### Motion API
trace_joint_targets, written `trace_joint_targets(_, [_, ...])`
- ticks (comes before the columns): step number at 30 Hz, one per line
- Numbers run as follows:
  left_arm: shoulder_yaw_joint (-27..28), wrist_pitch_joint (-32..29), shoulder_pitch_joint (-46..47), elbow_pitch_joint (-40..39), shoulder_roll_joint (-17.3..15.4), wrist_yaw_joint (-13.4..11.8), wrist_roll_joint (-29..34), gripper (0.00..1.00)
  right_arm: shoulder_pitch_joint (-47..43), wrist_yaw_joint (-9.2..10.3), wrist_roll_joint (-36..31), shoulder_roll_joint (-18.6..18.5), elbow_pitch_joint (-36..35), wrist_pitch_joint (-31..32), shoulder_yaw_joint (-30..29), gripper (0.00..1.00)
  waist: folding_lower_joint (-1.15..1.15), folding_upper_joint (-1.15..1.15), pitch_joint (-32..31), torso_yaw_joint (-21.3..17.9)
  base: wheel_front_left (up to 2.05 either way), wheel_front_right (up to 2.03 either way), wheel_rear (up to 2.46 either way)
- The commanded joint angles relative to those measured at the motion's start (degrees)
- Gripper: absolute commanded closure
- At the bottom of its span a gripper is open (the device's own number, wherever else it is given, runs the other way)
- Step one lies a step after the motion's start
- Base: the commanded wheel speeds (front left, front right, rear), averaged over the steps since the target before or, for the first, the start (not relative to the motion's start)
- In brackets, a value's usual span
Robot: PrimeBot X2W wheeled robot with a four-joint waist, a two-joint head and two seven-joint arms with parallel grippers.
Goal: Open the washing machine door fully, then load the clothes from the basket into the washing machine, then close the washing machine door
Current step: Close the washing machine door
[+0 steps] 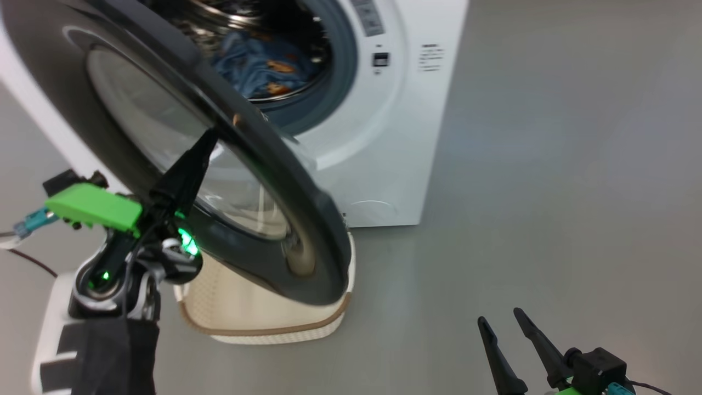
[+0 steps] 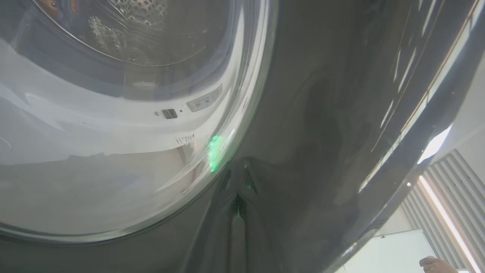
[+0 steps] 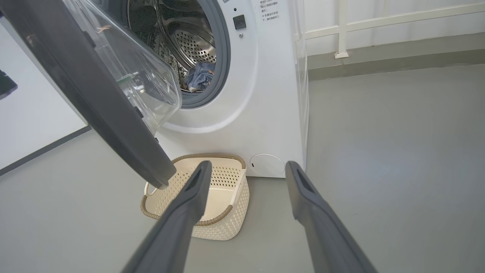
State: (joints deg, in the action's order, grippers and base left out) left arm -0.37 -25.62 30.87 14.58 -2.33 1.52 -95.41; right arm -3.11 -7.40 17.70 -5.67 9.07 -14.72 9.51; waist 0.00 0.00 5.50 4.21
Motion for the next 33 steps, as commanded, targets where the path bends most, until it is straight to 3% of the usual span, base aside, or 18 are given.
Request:
trace_joint_targets(1, [0.2, 0.9, 4.3, 0.6, -0.6, 1.3, 0.2, 1.00, 2.2, -0.09, -0.4, -0.3, -1.2, -0.3, 1.8, 0.00, 0.00, 0.00, 0.5, -4.7, 0.00, 0.00, 0.00])
trace_joint_targets(11, [-0.3, 8.0, 12.9, 15.7, -0.5, 4.9, 1.1, 1.00, 2.4, -0.09, 0.0, -0.8, -0.6, -0.3, 3.4, 0.00, 0.00, 0.00, -0.6, -10.4, 0.00, 0.00, 0.00])
trace_joint_targets(19, [-1.0, 13.3, 17.5, 23.2, -0.5, 5.9, 2.2, 1.00, 2.3, -0.09, 0.5, -1.1, -0.2, -0.3, 4.2, 0.00, 0.00, 0.00, -1.3, -12.4, 0.00, 0.00, 0.00])
trace_joint_targets(28, [-2.9, 15.6, 17.7, 23.6, -0.5, 6.0, 3.0, 1.00, 2.2, -0.09, 0.5, -0.9, -0.2, -0.3, 3.7, 0.00, 0.00, 0.00, -1.4, -11.9, 0.00, 0.00, 0.00])
trace_joint_targets(33, [-8.1, 18.5, 15.4, 22.3, -1.9, 6.0, 10.7, 1.00, 1.7, -0.09, 0.4, -0.6, -0.5, -0.3, 2.2, 0.00, 0.00, 0.00, -1.6, -10.0, 0.00, 0.00, 0.00])
